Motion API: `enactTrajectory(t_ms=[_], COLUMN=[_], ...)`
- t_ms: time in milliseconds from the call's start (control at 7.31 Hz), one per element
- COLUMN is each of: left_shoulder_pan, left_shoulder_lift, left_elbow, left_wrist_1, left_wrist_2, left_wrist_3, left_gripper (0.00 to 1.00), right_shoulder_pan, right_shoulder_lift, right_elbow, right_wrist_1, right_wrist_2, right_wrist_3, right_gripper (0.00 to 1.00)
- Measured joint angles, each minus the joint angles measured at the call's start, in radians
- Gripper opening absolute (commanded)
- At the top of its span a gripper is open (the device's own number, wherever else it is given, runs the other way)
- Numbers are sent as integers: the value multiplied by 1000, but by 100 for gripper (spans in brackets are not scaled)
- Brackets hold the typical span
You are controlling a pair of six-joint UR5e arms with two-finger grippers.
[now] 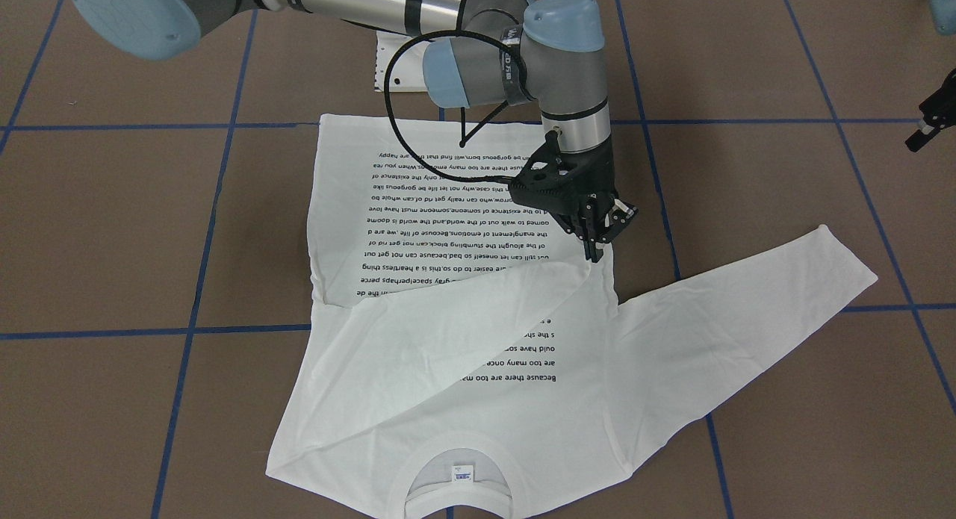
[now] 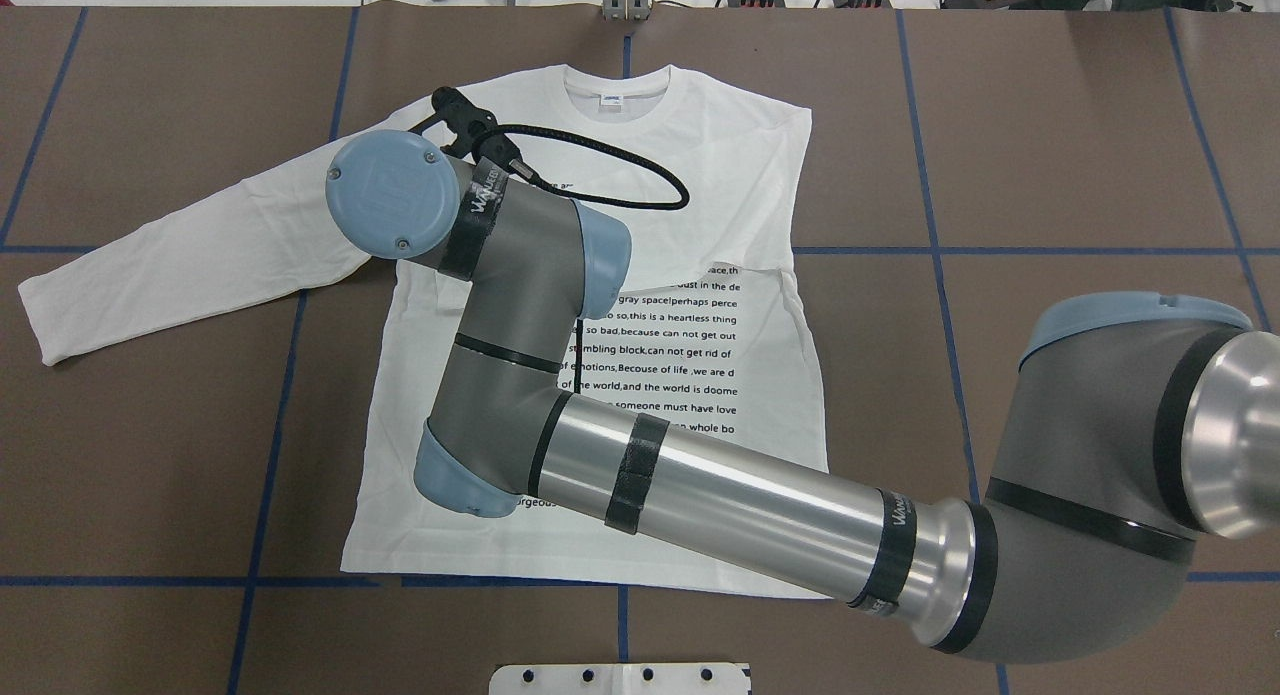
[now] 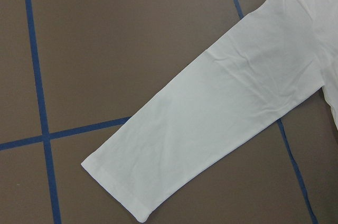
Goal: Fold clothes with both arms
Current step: 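Lift the sleeve with the right gripper and fold it across the shirt front, then release the sleeve and raise the right gripper away from the shirt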
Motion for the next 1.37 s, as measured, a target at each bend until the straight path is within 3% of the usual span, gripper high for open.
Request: enactTrajectory(t_ms=[273,547,957,1094,1367], left_shoulder_pan=[2,15,97,132,196], left_shoulder_lift=[-2,-42,-108,-124,-162], left_elbow=[10,93,300,374,505], left_wrist_1=[1,-9,-195,-288,-445], left_wrist_2=[0,2,20,33,56], left_wrist_3=[-2,-1,-118,-174,-264], left_gripper=[100,100,98,97,93], right_shoulder_pan=[1,2,36,79,180], right_shoulder_lift=[1,-60,-454,-565,-742], right_elbow=[17,152,610,704,802], right_wrist_1=[-5,-79,-145,-145,-137], right_wrist_2=[3,38,110,164,272], right_wrist_3=[12,12,-91,-167,-333], right_gripper=[99,99,99,99,99])
